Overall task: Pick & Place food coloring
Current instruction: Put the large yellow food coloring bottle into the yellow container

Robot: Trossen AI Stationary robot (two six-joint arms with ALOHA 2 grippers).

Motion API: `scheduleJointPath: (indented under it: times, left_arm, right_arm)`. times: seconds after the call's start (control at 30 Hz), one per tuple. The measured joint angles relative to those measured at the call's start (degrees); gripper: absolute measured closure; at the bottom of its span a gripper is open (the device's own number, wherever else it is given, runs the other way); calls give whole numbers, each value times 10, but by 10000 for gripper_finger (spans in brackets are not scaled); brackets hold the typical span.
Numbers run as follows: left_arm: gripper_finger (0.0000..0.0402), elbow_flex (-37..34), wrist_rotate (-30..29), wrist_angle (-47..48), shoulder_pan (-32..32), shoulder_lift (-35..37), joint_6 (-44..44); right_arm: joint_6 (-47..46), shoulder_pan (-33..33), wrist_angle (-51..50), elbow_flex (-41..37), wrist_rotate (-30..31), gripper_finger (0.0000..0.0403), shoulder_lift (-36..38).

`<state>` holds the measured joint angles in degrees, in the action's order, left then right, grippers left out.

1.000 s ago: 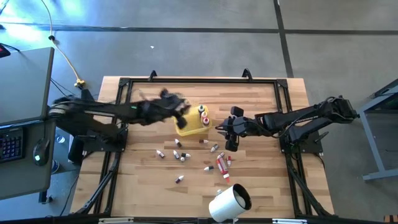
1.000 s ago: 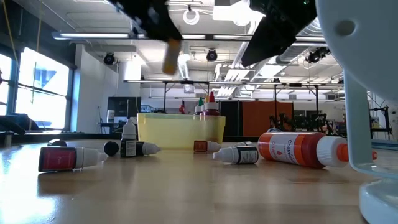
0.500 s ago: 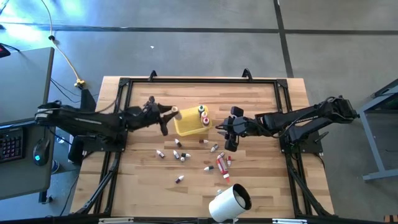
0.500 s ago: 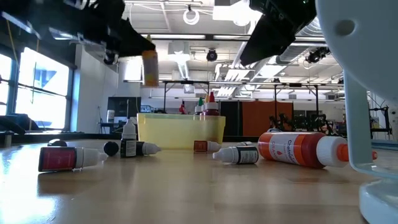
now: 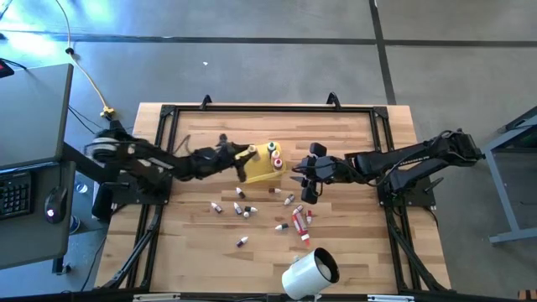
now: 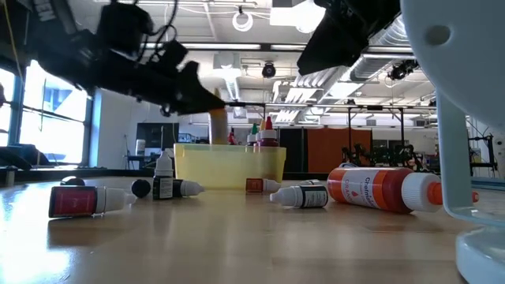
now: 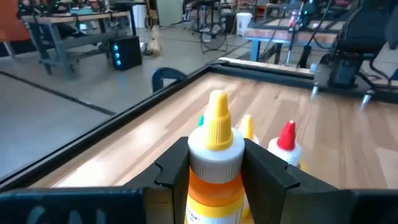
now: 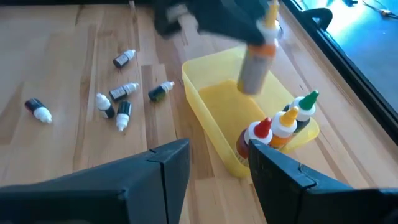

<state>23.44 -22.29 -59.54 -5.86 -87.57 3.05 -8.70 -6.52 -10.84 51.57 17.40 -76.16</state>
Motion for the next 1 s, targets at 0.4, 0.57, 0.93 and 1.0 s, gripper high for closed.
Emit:
scheduleJointPath:
  times: [0.4, 0.57, 0.93, 1.0]
  left_arm:
    - [288, 66, -64, 1, -2, -112, 9]
    - [288, 67, -68, -3, -3, -121, 15]
    - [276, 66, -67, 13, -35, -121, 3]
    - [268, 66, -61, 22, -45, -121, 10]
  right_arm:
    - [-1, 0, 0, 0, -1, 249, 0]
    - [1, 0, 0, 0, -2, 249, 0]
    - [1, 0, -1, 0, -2, 249, 0]
    - [1, 0, 0, 0, -2, 249, 0]
